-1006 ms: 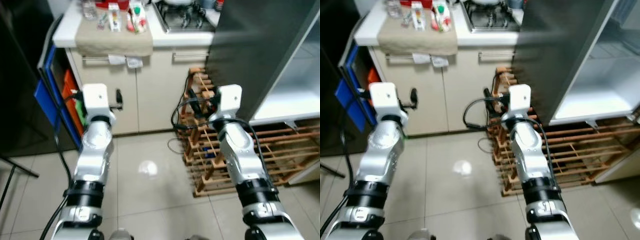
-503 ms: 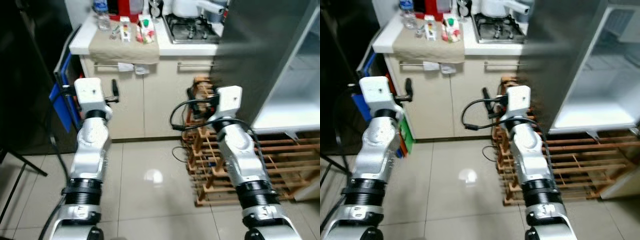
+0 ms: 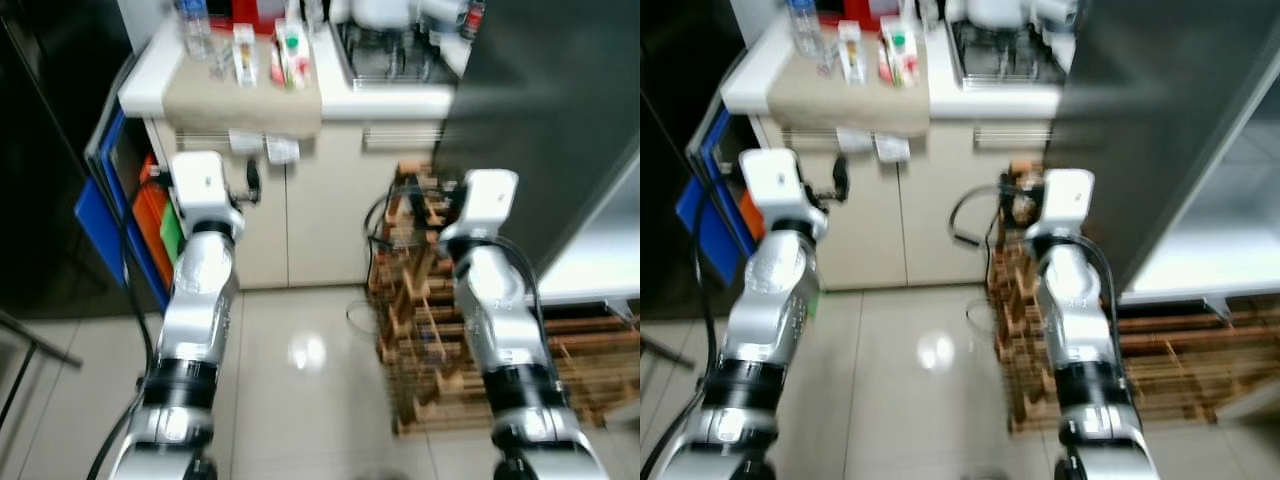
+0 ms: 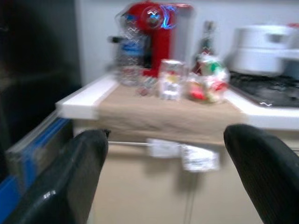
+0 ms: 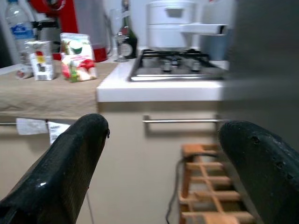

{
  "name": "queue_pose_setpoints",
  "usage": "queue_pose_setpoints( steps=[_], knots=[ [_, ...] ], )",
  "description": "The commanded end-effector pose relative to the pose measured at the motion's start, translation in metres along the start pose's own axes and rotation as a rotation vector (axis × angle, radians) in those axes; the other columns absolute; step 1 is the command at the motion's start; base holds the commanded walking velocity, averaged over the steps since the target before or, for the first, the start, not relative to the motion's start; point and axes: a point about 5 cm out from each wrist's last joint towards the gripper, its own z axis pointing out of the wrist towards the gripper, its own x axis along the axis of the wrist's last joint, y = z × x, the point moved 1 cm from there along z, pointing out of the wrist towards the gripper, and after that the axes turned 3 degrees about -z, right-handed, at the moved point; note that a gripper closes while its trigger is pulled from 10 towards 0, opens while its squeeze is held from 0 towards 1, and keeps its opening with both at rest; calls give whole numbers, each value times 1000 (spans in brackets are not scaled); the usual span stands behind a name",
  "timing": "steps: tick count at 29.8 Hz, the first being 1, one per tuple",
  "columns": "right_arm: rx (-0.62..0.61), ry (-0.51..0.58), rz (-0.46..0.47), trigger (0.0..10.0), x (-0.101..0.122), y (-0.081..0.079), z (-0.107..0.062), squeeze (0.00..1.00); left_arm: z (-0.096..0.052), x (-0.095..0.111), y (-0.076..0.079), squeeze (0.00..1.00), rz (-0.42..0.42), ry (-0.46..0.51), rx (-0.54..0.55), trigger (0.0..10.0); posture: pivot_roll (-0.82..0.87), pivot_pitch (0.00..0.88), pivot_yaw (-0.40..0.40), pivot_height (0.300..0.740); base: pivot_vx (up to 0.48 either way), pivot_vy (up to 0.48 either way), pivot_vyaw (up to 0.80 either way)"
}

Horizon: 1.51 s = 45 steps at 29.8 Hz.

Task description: Restocking fridge

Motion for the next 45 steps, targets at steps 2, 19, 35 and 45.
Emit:
queue_pose_setpoints(
  steps=[2, 19, 35, 45],
  knots=[
    [23, -28, -16, 10000, -7, -5, -6, 298, -5, -5, -14, 0, 5, -37, 26, 10000, -12, 0, -11, 740, 480, 0, 0],
    [92, 69, -40, 10000, 19, -20, 8, 306, -1, 12, -7, 0, -5, 15, 39, 10000, -12, 0, -23, 740, 480, 0, 255],
    [0, 245, -98, 10000, 59, -15, 5, 298, 7, 48, 14, 0, -30, 138, -104, 10000, -22, 0, -17, 740, 480, 0, 295],
    [-87, 309, -99, 10000, 77, -5, 1, 314, 14, 73, 31, 0, -22, 211, -238, 10000, -34, 0, -7, 740, 480, 0, -80]
  ],
)
